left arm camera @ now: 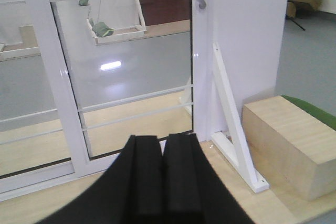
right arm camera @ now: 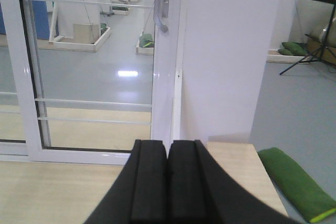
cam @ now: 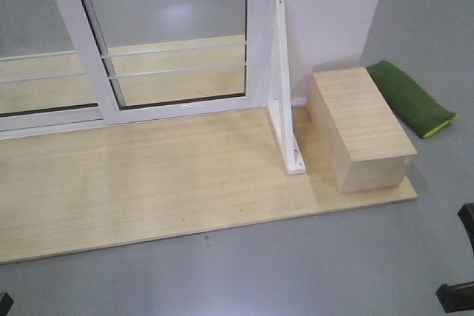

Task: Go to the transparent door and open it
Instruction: 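Turn and drive toward the white-framed glass sliding door, then approach the door until the silver handle is near the grippers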

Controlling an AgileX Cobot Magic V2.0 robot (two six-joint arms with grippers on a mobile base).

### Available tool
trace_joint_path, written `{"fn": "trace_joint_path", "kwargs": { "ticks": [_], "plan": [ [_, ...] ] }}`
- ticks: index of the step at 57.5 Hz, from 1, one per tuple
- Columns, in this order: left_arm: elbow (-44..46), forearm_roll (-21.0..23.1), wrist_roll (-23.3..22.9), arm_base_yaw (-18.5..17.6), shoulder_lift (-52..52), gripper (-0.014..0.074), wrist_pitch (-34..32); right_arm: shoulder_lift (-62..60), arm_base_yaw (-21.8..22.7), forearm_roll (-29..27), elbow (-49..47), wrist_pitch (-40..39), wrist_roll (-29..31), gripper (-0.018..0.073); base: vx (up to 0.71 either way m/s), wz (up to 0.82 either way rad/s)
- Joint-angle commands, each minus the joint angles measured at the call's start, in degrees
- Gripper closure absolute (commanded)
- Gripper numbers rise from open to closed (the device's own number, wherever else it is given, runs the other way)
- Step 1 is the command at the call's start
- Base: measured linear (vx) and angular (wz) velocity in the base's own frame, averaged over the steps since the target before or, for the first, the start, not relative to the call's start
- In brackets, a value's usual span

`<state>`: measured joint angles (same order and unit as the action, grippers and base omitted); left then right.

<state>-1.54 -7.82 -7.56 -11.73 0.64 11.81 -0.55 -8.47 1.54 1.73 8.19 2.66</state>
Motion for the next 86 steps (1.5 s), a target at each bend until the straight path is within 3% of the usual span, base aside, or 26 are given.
{"fn": "trace_joint_path", "kwargs": {
  "ticks": [1, 45, 86],
  "plan": [
    [-1.72, -0.12, -0.47, -0.29, 0.66, 0.0602, -4.43, -0.83, 0.33, 0.03, 0.75, -4.58, 0.12, 0.0559, 0.56, 0.31],
    [-1.72, -0.12, -0.47, -0.29, 0.66, 0.0602, -4.43, -0.83, 0.33, 0.03, 0.75, -4.58, 0.12, 0.0559, 0.49, 0.24],
    [-1.72, -0.12, -0.47, -0.29, 0.66, 0.0602, -4.43, -0.83, 0.33, 0.03, 0.75, -4.58, 0.12, 0.0559, 0.32, 0.01]
  ]
}}
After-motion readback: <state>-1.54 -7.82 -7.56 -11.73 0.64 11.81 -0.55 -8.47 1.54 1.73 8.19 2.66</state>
